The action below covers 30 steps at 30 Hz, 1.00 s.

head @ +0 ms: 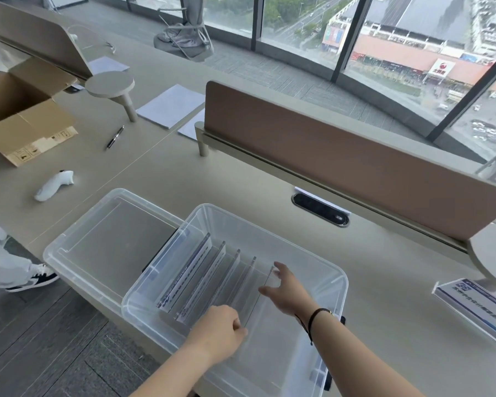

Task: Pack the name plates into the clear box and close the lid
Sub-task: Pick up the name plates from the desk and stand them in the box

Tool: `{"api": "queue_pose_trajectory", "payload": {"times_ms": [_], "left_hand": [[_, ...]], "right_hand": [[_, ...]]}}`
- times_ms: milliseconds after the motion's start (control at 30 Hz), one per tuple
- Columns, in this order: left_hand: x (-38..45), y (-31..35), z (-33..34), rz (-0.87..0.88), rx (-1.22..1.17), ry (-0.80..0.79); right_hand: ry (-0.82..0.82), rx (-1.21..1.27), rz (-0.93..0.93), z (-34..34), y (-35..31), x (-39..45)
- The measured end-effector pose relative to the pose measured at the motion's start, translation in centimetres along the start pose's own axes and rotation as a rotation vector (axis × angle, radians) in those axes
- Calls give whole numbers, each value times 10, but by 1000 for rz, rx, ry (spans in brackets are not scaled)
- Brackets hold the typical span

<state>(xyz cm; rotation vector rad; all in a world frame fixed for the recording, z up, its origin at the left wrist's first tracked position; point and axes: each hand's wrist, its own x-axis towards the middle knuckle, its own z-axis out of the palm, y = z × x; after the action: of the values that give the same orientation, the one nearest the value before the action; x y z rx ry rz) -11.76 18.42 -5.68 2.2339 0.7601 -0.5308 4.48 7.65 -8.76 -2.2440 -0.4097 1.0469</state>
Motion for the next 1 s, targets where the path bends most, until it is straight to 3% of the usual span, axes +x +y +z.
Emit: {"api": "queue_pose_trajectory", "payload": {"times_ms": [333,633,1000], "left_hand": [[-12,20,-35,268,-37,126],[-21,46,-34,445,-22,77],[-47,155,7,680,112,-13]], "right_hand": [[118,81,-10,-20,-1,-58],[351,230,34,-29,23,-143],[649,346,121,-85,85,-239]]}}
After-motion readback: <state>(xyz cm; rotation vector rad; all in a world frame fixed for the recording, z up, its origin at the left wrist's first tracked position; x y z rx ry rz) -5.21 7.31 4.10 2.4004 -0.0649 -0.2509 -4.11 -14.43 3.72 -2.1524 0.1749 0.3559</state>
